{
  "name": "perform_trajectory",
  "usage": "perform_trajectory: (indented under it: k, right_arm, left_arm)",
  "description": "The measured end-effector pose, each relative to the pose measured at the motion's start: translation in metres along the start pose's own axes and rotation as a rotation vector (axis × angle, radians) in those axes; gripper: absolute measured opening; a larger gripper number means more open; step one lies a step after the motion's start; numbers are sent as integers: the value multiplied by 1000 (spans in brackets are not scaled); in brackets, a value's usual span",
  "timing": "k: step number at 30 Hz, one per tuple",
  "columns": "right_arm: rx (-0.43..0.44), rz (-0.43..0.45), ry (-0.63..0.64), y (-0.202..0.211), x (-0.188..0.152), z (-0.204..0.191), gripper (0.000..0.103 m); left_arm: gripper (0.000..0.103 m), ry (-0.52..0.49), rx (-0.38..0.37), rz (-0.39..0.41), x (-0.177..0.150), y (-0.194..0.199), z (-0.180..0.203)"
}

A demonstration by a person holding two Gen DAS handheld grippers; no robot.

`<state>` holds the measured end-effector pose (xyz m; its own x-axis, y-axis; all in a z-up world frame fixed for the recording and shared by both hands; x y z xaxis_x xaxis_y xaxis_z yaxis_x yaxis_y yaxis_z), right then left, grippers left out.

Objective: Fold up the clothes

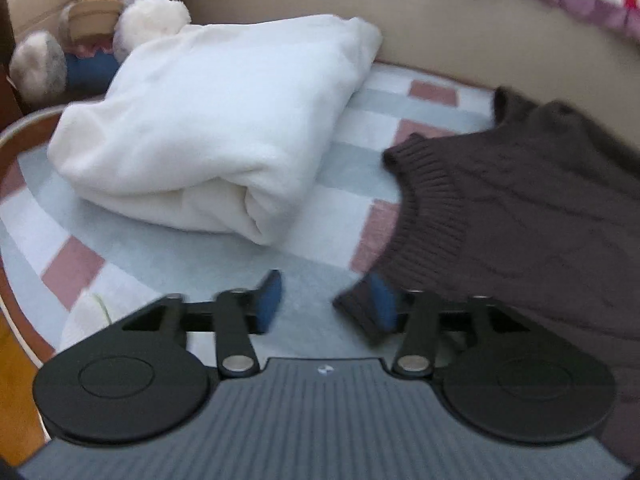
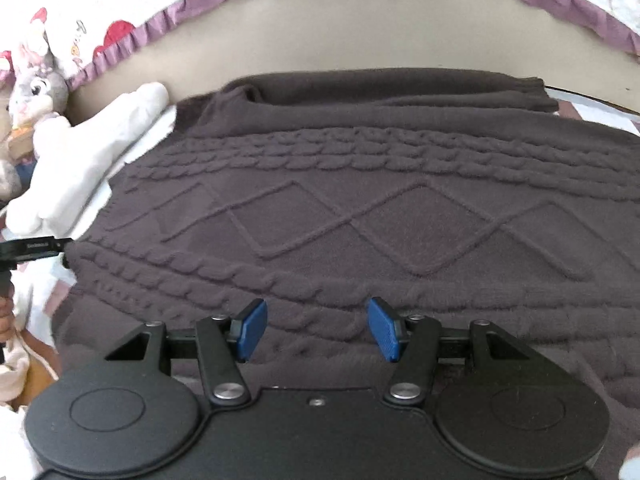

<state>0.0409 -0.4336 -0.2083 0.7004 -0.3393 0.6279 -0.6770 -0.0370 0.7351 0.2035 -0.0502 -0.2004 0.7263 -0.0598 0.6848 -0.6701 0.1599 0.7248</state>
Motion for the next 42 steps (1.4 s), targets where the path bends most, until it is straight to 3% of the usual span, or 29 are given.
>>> perform_trajectory:
  k: [3, 6, 13, 16, 18, 25, 33, 35, 36, 37, 38, 40, 42]
  right_arm:
    - [30, -7, -9, 8, -7, -6, 62]
    - [91, -21, -12, 14, -12, -18, 62]
    - [232, -73, 117, 6, -22, -77, 62]
    - [268, -98, 224, 10, -31, -101, 62]
    - [239, -110, 286, 12, -37, -110, 62]
    - [240, -145, 625, 28, -73, -150, 63]
    - [122, -170, 938, 19, -112, -156, 69]
    - [115, -142, 946, 20, -110, -156, 67]
    - [115, -128, 945, 21, -109, -156, 53]
    - [115, -114, 945, 22, -107, -156, 32]
    - [126, -95, 919, 26, -101, -155, 24]
    - [150, -46, 854, 36, -85, -153, 14]
    - [163, 11, 791, 46, -67, -149, 13]
  left_arm:
    - [52, 54, -139, -18, -8, 18, 5]
    - [50, 20, -211, -53, -27, 32, 16]
    - [50, -69, -328, -148, -60, 50, 46]
    - [52, -2, -316, -239, -70, 49, 44]
    - [52, 43, -302, -278, -74, 50, 40]
    - [50, 23, -365, -232, -71, 59, 49]
    - [49, -159, -417, -99, -59, 86, 74]
    - [49, -222, -425, -78, -61, 92, 82]
    - [49, -248, -432, -69, -62, 94, 87]
    - [49, -268, -445, -58, -62, 97, 90]
    - [51, -282, -462, -47, -63, 100, 94]
    - [53, -294, -503, -33, -62, 105, 100]
    - [58, -302, -558, -43, -60, 105, 104]
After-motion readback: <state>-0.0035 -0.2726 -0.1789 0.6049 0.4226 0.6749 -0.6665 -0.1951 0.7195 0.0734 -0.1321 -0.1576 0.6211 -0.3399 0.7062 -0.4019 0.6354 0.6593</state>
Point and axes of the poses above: each gripper's, at about its wrist camera, not at the fingertips, and y roughly against the way its jaws point, z to its right, x to its top, the point moved 10 cm from there along -y, roughly the way its jaws point, and after that the axes turned 2 degrees about z, right-handed, at the moved point
